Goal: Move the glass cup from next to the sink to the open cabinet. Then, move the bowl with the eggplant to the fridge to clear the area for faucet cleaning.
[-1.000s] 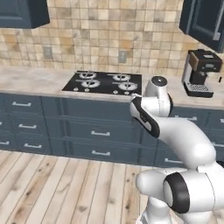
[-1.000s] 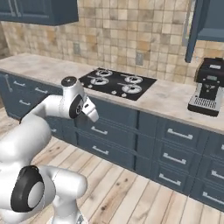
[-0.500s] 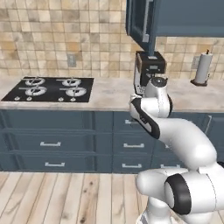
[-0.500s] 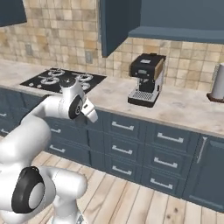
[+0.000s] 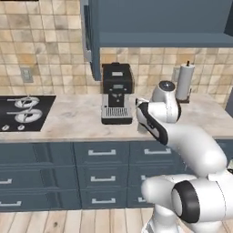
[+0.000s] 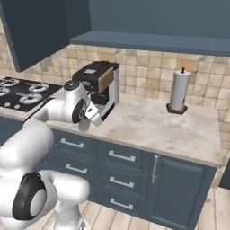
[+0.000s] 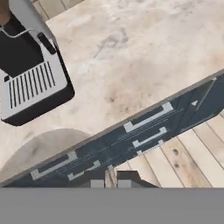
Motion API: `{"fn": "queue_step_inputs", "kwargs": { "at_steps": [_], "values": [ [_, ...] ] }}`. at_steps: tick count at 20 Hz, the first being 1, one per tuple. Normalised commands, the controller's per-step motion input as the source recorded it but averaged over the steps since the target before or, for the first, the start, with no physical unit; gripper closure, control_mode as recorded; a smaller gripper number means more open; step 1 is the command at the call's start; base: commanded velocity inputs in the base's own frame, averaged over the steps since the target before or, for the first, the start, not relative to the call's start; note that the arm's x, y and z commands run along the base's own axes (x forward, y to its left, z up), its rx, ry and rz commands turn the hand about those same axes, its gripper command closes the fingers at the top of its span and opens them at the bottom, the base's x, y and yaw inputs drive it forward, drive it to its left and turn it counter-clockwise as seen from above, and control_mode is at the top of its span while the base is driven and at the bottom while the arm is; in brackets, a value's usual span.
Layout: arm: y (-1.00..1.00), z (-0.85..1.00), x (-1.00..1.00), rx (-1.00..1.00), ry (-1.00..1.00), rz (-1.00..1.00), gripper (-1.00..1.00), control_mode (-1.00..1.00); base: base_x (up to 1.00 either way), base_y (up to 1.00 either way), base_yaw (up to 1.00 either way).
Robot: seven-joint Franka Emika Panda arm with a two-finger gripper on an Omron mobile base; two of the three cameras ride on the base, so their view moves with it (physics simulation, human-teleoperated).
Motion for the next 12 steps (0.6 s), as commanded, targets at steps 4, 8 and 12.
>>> {"fn": "queue_step_inputs", "kwargs": {
  "at_steps": [4, 8, 12],
  "values": [
    [0.0, 0.0, 0.0, 0.0, 0.0, 0.0, 1.0, 1.0, 0.82, -0.49, -0.05],
    [0.0, 0.0, 0.0, 0.0, 0.0, 0.0, 1.0, 1.0, 0.62, -0.27, -0.08],
    [-0.04, 0.23, 0.0, 0.0, -0.03, -0.04, 1.0, -1.0, 0.19, -0.15, -0.1]
  ]
}}
